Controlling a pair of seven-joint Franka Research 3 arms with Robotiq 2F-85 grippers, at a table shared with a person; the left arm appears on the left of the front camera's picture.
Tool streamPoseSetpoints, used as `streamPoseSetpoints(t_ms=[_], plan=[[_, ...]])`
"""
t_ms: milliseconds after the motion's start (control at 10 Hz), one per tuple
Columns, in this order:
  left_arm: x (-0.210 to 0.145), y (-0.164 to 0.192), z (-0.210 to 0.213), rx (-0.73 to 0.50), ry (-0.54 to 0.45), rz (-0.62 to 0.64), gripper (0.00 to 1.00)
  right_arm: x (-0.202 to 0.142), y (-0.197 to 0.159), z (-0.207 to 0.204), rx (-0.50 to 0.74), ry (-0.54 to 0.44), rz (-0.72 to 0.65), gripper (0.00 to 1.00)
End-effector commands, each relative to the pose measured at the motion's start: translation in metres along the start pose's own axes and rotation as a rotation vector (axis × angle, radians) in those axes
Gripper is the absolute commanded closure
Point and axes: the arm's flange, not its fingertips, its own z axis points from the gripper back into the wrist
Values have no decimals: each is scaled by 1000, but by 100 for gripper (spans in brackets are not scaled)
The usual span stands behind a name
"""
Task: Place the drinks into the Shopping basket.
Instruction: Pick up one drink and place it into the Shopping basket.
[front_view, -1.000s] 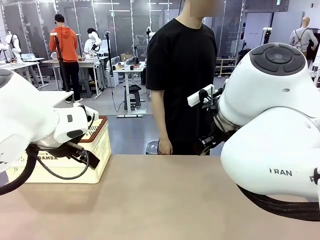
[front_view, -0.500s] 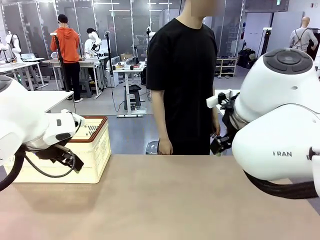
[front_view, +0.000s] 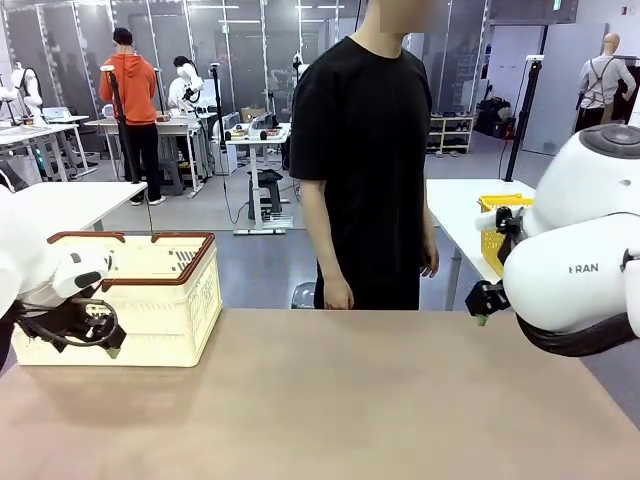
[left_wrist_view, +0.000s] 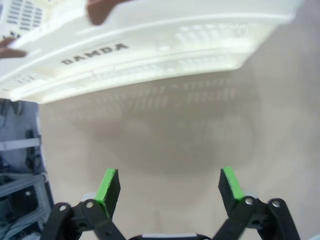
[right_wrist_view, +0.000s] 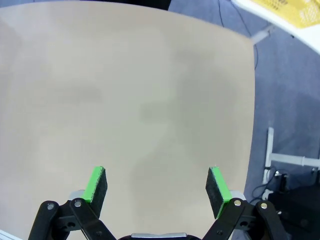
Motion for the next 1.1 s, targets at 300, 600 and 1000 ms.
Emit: streamPoseSetpoints(t_ms=[300,600,1000], plan=[[-69,10,-29,-18,-38,42,0,-45,-14,-24,41,1,-86,0],[1,12,-27,-11,-13,33,0,-1,-12,-20,36,30,-76,0],[1,12,-27,-11,-13,33,0,-1,-12,-20,36,30,-76,0]])
